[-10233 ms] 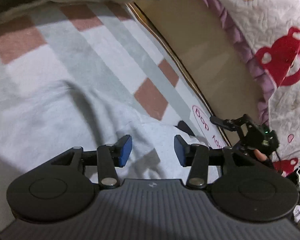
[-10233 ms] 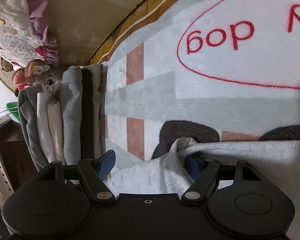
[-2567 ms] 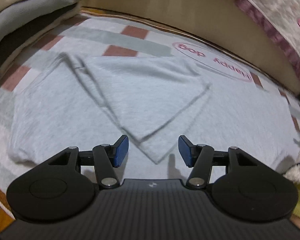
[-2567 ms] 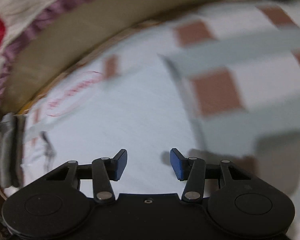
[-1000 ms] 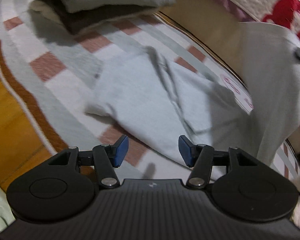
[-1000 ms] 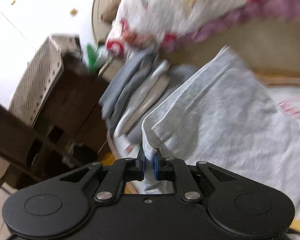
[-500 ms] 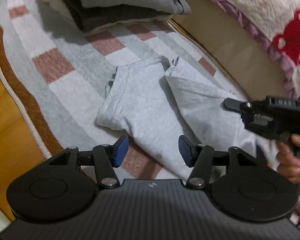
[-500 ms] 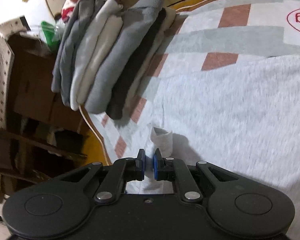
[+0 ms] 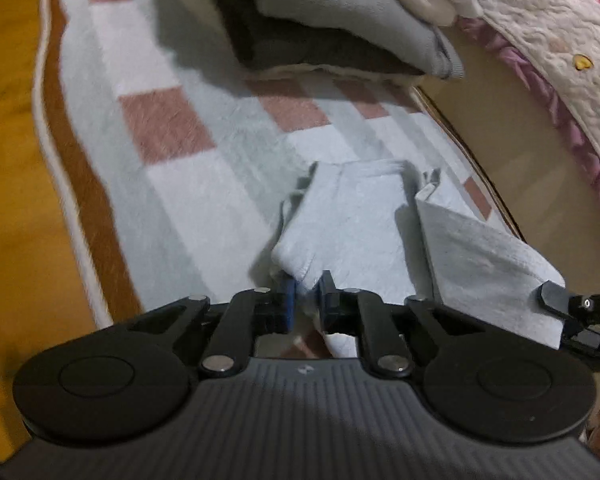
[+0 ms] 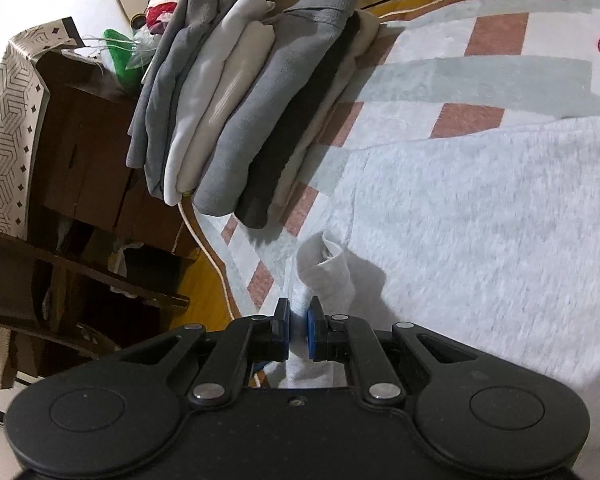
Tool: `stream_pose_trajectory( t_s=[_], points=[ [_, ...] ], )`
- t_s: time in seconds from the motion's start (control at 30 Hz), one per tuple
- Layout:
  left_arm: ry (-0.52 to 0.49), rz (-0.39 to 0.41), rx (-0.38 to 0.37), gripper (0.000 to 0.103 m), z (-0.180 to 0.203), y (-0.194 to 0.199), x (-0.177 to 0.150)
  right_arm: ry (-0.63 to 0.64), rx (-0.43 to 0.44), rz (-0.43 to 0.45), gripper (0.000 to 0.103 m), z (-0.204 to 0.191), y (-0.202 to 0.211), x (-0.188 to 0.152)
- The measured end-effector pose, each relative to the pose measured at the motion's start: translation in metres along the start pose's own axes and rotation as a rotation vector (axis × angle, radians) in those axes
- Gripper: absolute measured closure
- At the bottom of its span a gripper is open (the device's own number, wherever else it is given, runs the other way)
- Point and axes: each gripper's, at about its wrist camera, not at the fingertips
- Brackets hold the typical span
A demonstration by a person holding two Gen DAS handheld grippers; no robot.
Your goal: Fold clothes
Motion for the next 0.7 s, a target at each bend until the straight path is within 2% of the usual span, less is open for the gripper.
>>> stream_pose_trajectory(
  t_s=[0.1, 0.23, 0.33, 0.4, 0.43, 0.47, 0.5, 0.53, 0.6, 0.63, 0.7],
  points=[
    [-0.117, 0.016, 0.027, 0.093, 0.015, 0.004, 0.002, -0.022, 0.015, -0.001, 0.092, 0.006, 0.001, 0.001],
    [-0.282, -0.058, 0.186, 0.082, 0.028, -0.002, -0.004, -0.074, 0.059, -0.017, 0.092, 0.015, 0.000, 0.005],
    [-0.335, -0.064, 0.265, 0.071, 0.036, 0.003, -0.004, -0.114, 0.094, -0.040, 0.092, 0.018, -0.005, 0.005],
    [-0.377, -0.055, 0.304, 0.070, 0.051, 0.018, -0.005, -0.141, 0.105, -0.033, 0.092, 0.020, -0.004, 0.003],
    [-0.392, -0.041, 0.281, 0.068, 0.057, 0.028, -0.006, -0.161, 0.108, 0.009, 0.092, 0.020, 0.001, 0.001],
    [-0.400, -0.025, 0.226, 0.060, 0.060, 0.039, -0.007, -0.162, 0.127, 0.043, 0.092, 0.017, 0.006, -0.001],
    [-0.407, -0.009, 0.171, 0.056, 0.063, 0.050, -0.009, -0.149, 0.154, 0.066, 0.092, 0.012, 0.010, -0.003],
    [-0.391, -0.002, 0.106, 0.055, 0.064, 0.058, -0.009, -0.133, 0.180, 0.085, 0.092, 0.006, 0.014, -0.005],
    [-0.309, -0.038, -0.031, 0.055, 0.060, 0.058, -0.010, -0.076, 0.211, 0.088, 0.092, -0.006, 0.010, -0.007],
    [-0.314, -0.066, -0.058, 0.055, 0.063, 0.055, -0.013, -0.056, 0.204, 0.070, 0.092, -0.011, 0.004, -0.007],
    [-0.405, -0.132, -0.049, 0.055, 0.075, 0.045, -0.024, -0.026, 0.173, 0.053, 0.092, -0.017, -0.008, -0.009]
  ],
)
Point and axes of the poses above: each gripper's, at about its wrist camera, not at the fingertips, and y roughly against the way its jaws point, z to its right, x to its top, and after that the axes turned 15 degrees about -x, right-handed
